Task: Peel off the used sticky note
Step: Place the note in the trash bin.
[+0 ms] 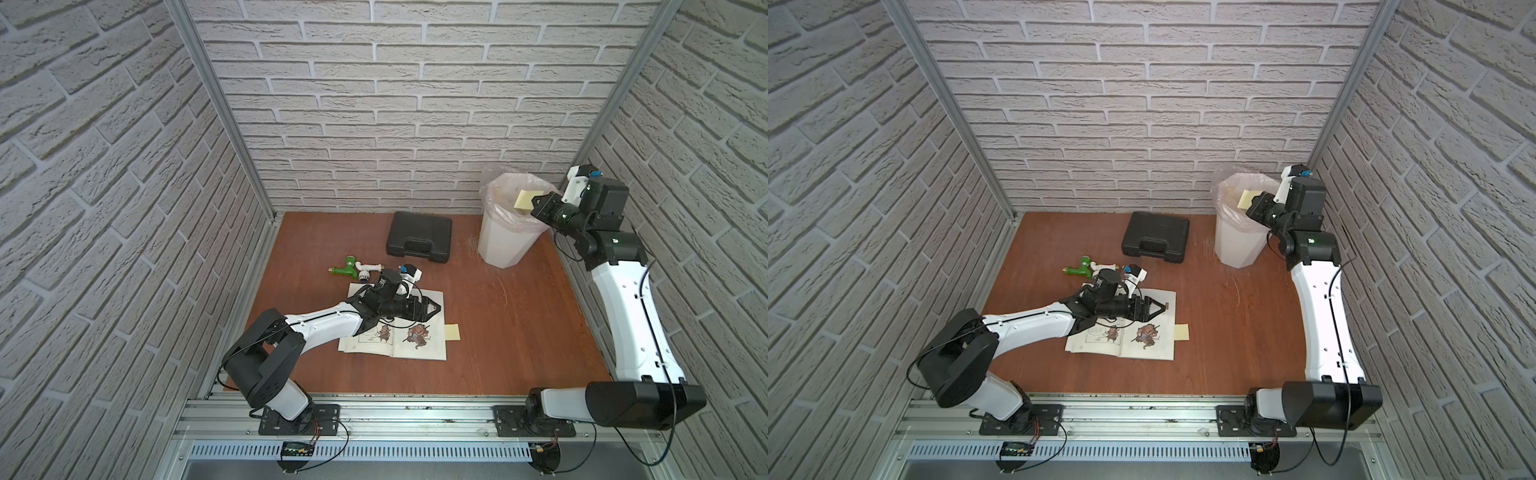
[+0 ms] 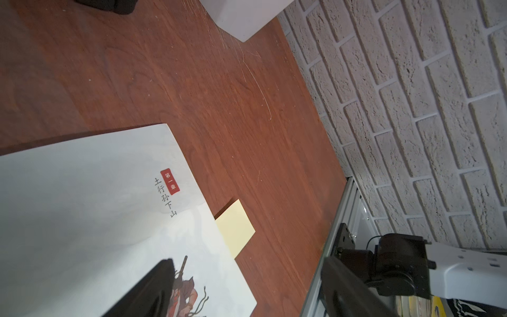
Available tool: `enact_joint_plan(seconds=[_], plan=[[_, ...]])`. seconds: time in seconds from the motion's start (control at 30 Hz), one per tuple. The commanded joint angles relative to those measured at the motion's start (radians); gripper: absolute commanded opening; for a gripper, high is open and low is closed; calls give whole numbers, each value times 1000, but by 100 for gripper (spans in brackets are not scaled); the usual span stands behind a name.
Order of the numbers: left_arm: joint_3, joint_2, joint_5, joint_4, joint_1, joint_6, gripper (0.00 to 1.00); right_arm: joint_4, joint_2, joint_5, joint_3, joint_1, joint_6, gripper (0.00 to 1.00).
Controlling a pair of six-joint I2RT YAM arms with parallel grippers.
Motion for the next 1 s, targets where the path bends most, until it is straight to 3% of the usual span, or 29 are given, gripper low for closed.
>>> enact_joint_plan(seconds=[0.0, 0.27, 0.5, 0.7, 0.97], plan=[[-19, -47, -27, -11, -7, 39, 90, -31, 64, 44, 96, -23, -46, 5], [-43, -130, -89, -90, -31, 78, 92, -179, 295, 67, 356, -58, -73, 12], [-65, -209, -134, -151, -42, 105, 93, -279, 403, 72, 491, -59, -85, 36], [-70, -232, -147, -176, -48, 115, 93, -242, 338, 49, 406, -58, -71, 63], [-93, -266, -212, -240, -55, 123, 94, -96, 137, -87, 154, -46, 24, 69]])
